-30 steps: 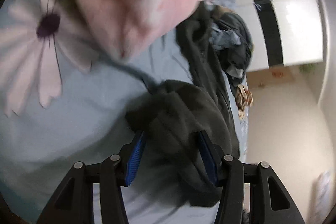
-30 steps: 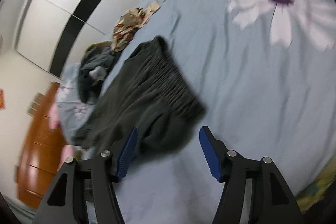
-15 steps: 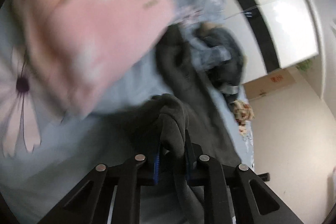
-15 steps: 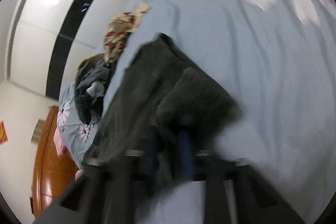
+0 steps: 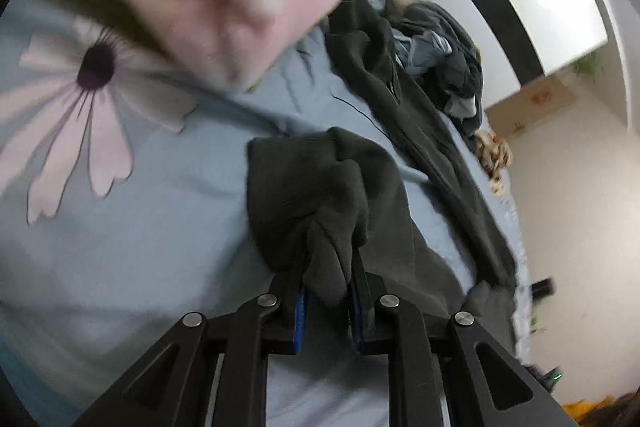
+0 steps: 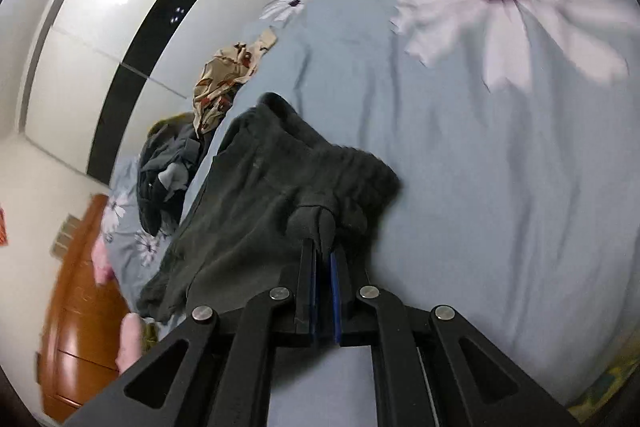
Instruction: Fold clothes
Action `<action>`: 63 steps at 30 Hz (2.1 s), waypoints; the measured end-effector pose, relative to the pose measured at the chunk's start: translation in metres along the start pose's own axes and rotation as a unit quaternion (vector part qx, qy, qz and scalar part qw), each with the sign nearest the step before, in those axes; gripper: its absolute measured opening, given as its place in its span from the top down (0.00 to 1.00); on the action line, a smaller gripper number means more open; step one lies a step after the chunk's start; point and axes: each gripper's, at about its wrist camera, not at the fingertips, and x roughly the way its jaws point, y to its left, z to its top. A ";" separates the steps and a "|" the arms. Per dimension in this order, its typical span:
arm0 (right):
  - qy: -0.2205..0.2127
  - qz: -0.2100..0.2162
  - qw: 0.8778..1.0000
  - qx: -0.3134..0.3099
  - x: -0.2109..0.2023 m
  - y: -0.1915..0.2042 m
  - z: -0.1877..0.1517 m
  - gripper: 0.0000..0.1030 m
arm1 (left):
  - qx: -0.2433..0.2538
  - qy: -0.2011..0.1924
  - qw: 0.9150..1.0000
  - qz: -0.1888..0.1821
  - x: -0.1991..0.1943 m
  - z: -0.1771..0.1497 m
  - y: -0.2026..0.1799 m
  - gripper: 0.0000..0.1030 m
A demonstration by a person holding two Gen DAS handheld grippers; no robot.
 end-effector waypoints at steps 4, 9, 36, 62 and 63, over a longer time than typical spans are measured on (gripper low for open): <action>-0.001 -0.008 1.000 -0.018 0.000 0.004 0.000 0.94 | -0.017 -0.012 0.999 -0.029 -0.009 0.011 0.004 0.71; 0.000 -0.003 1.000 -0.014 -0.002 0.003 0.001 0.94 | -0.012 -0.015 0.999 -0.041 -0.007 0.019 -0.006 0.74; 0.117 -0.012 0.929 -0.350 0.071 0.206 -0.101 0.57 | 0.051 0.003 0.996 0.070 -0.021 0.017 -0.014 0.42; 0.233 0.178 0.767 -0.571 0.066 0.280 -0.228 0.98 | 0.062 -0.029 0.997 -0.036 -0.085 0.004 -0.082 0.83; 0.215 0.185 0.773 -0.567 0.058 0.284 -0.219 0.98 | 0.073 -0.038 0.996 -0.032 -0.092 0.005 -0.090 0.80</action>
